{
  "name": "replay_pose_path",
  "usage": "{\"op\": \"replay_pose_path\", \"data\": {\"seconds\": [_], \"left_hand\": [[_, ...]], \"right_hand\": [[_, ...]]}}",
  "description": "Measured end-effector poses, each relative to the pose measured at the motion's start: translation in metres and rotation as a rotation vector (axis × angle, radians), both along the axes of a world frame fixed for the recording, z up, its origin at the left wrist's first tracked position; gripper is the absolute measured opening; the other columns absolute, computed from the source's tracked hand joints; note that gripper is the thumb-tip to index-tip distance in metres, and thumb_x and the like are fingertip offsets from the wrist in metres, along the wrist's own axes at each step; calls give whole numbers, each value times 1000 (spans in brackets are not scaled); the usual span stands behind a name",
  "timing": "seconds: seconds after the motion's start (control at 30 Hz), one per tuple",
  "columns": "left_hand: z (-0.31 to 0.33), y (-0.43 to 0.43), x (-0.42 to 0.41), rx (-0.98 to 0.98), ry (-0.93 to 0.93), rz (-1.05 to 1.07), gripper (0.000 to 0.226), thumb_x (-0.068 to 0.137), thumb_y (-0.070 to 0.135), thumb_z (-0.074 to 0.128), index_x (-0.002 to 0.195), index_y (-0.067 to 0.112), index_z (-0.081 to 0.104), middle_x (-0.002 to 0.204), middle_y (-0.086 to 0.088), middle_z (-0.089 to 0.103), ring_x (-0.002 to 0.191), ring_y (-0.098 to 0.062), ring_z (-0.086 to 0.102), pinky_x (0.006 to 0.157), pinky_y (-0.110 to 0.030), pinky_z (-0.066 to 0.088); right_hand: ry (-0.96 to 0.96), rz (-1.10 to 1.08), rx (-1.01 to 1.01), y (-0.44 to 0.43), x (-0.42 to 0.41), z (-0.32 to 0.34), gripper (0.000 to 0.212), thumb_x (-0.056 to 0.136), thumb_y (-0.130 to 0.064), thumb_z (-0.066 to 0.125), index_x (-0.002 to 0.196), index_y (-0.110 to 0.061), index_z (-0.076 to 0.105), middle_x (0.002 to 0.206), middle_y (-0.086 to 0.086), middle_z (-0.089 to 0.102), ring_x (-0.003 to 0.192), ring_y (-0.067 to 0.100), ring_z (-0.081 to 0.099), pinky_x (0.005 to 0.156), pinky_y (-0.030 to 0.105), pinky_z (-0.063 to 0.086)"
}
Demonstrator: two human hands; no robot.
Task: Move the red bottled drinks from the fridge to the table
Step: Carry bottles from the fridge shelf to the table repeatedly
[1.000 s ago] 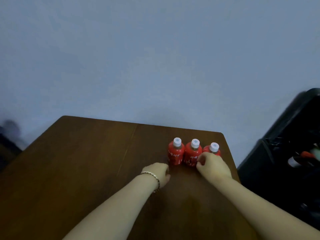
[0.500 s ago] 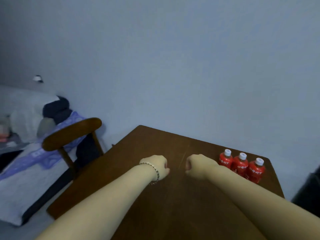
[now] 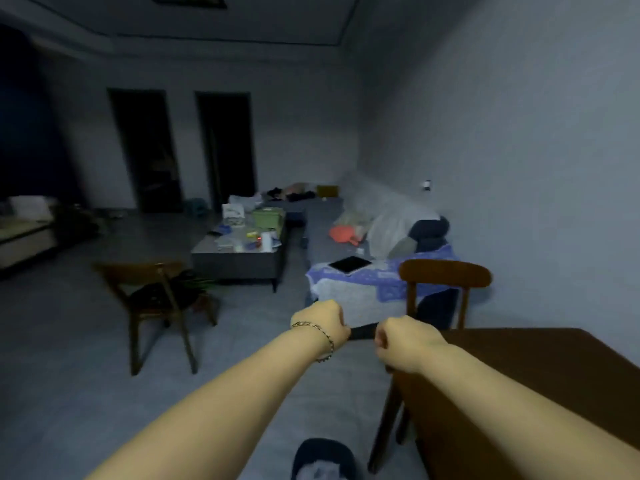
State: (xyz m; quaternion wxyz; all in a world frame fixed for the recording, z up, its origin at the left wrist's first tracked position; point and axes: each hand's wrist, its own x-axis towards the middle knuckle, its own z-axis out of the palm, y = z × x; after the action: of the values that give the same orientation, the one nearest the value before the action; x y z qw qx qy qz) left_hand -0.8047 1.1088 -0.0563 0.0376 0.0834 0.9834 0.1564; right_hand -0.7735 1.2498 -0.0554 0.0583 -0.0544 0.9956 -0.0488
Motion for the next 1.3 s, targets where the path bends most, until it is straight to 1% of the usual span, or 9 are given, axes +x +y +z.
{"op": "replay_pose_path", "data": {"seconds": [0.13,0.3,0.53,0.67,0.83,0.93,1.07,1.13,1.3], "left_hand": [[7,-134,62,-28,13,311,27,89,27,48,97,8,64,103,-12,67,95,-29,63,73,-31,46],[19,-299,174,-103,36,655,23,90,28,47,99,13,62,105,-8,65,96,-28,61,74,-30,43],[37,-510,346,-172,38,1029,25,90,28,47,101,11,61,109,-9,64,99,-29,60,74,-32,43],[58,-617,427,-225,69,1157,25,90,27,46,106,14,61,112,-7,63,103,-27,60,77,-33,44],[85,-734,506,-270,95,1281,26,91,27,47,109,15,61,116,-8,63,106,-28,59,84,-32,46],[107,-798,546,-330,134,1356,24,91,27,45,103,13,62,112,-9,63,102,-29,60,79,-32,45],[132,-881,584,-384,169,1442,24,90,22,45,104,11,61,98,-7,63,89,-27,61,73,-33,48],[142,-923,595,-406,212,1489,22,91,24,45,99,13,62,89,-3,61,80,-24,59,70,-32,49],[156,-1033,604,-421,303,1586,20,91,27,46,87,15,62,89,-3,67,83,-23,64,78,-35,54]], "right_hand": [[1,253,11,-126,23,2,27,91,-25,49,114,-15,61,121,8,60,109,29,58,85,33,48],[-1,584,2,-287,82,12,27,91,-25,48,112,-16,61,120,6,60,107,27,59,77,31,45],[71,959,-44,-526,203,39,25,88,-23,50,109,-19,64,118,5,63,107,26,60,83,31,47],[75,1112,-90,-657,266,62,26,90,-25,50,109,-14,65,114,5,65,103,27,62,83,36,51],[118,1254,-184,-799,336,98,21,88,-27,53,103,-19,66,113,4,65,105,26,59,86,33,47],[151,1293,-260,-884,370,120,21,86,-26,53,100,-17,66,112,8,65,104,28,60,86,34,48],[144,1367,-349,-980,403,141,24,87,-23,51,102,-14,67,109,9,66,102,29,60,77,29,46],[152,1416,-391,-1025,413,148,26,88,-27,52,103,-13,67,106,7,67,100,26,60,81,31,49],[194,1486,-423,-1148,423,159,21,85,-22,54,101,-15,66,103,3,66,93,23,60,74,29,46]]}}
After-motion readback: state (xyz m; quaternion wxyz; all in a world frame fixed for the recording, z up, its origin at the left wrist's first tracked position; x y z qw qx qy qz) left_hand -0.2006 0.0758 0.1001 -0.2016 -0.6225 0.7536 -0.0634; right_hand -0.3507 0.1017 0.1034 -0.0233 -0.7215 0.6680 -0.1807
